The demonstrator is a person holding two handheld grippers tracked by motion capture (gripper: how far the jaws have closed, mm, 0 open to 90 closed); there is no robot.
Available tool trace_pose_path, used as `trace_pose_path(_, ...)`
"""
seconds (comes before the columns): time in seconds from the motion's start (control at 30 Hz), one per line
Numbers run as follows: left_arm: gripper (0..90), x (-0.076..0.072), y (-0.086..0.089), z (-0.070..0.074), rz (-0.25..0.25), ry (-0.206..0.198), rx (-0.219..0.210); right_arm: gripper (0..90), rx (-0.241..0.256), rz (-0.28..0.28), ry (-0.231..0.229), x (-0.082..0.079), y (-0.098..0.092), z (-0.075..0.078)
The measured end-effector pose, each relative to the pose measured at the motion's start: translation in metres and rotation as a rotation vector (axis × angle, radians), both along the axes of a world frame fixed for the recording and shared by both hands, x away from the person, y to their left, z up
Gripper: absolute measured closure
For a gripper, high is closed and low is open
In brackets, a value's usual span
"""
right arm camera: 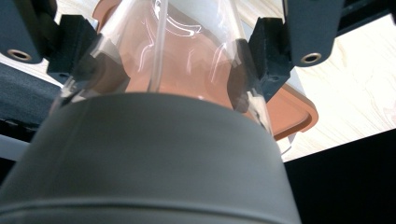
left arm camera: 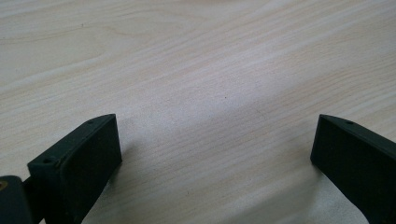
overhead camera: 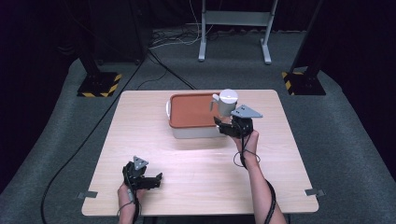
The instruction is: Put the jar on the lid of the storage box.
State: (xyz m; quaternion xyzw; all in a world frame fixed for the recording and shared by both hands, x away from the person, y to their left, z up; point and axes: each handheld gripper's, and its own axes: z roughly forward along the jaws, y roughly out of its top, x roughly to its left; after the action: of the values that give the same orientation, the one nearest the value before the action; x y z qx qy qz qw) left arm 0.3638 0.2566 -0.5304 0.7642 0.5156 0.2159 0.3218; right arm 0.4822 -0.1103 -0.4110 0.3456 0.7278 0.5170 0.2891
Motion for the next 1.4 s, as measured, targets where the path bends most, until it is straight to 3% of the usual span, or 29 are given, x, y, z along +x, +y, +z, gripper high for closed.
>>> trace_pose_path(1.4, 1.3, 0.0, 0.0, 0.0, 0.0, 0.001, -0.001, 29.8, -0.005, 0.005, -0.003, 0.017, 0.01, 0.013)
